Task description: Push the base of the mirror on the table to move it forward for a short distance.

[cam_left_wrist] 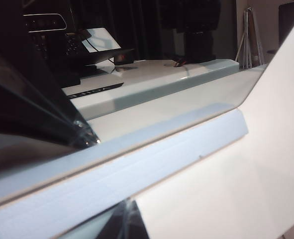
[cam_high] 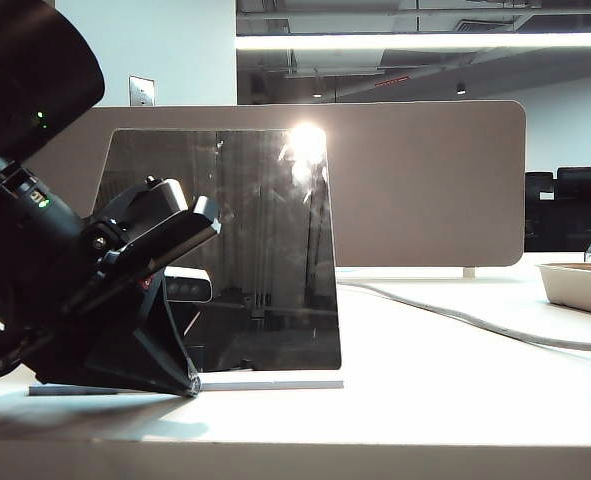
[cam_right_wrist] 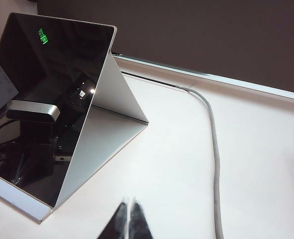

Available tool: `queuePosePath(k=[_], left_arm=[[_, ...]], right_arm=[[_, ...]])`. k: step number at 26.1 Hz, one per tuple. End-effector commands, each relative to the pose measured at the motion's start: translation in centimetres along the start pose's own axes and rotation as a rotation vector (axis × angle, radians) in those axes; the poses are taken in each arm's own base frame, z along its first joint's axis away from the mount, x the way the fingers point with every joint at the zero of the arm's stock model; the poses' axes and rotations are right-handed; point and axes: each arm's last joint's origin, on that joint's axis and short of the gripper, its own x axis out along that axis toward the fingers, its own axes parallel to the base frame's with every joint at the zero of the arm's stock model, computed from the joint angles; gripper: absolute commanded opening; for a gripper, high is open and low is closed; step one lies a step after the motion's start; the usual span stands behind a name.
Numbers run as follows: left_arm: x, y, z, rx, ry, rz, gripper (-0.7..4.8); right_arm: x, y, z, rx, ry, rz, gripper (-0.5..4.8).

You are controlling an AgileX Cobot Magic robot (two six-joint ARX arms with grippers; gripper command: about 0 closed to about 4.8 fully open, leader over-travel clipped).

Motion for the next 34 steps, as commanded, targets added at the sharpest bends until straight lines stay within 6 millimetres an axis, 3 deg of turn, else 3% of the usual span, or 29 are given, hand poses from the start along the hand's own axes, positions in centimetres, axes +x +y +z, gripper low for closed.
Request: queuePosePath(k=[1, 17, 25, 34], left_arm=[[0.0, 0.1, -0.1, -0.021, -0.002, 0.035, -0.02], [0.4, 0.0, 0.5, -0.07, -0.025, 0.063, -0.02], [2.2, -0.9, 3.2, -0.085, -0.036, 0.072, -0.02], [3.4, -0.1, 5.0, -0.123, -0.046, 0.099, -0.02]], right_arm=[[0.0, 0.0, 0.2, -0.002, -0.014, 0.0, 0.22], [0.0, 0.0, 0.2, -0.002, -0.014, 0.0, 0.22], [0.0, 0.0, 0.2, -0.002, -0.014, 0.0, 0.22], [0.0, 0.0, 0.2, -0.002, -0.014, 0.0, 0.22]])
